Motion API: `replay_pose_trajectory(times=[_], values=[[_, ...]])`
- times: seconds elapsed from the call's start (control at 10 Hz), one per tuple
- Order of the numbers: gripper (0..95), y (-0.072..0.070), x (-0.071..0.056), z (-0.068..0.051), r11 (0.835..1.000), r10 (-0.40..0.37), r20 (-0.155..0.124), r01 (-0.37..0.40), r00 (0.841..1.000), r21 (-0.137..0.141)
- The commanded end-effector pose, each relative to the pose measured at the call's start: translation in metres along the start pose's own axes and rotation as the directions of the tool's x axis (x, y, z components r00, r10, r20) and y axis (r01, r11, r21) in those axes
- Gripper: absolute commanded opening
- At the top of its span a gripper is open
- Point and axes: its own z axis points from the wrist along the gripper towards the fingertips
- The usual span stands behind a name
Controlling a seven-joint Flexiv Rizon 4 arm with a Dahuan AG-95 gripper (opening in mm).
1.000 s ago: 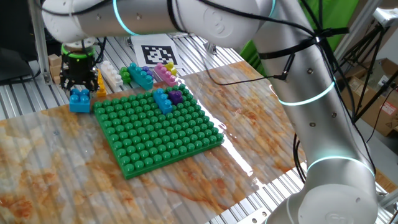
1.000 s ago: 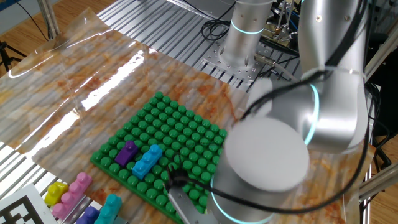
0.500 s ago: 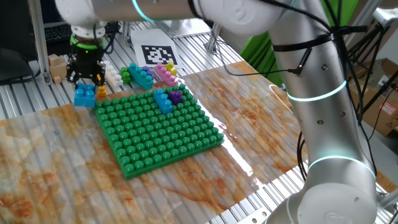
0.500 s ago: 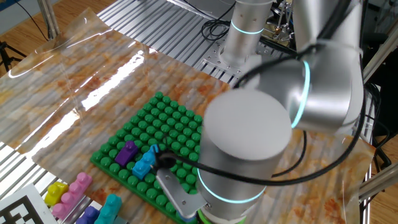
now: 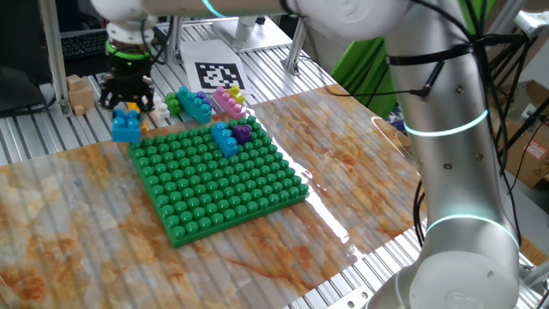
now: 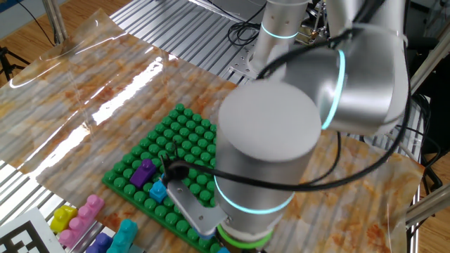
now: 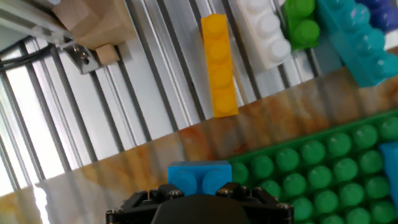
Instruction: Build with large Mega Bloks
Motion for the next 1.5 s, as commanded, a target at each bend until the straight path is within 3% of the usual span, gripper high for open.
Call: replay_pose_trajectory(times=[0.1,0.9,1.5], values=[[0.0,-0.015,-0.004,-0.004,0.996,-0.083,-0.001,0.083,0.997,0.024],[0.0,-0.080,-0.011,0.006,0.975,-0.220,0.015,0.220,0.975,0.034],[0.0,-0.117,-0.008,0.006,0.970,-0.243,0.024,0.242,0.970,0.027]])
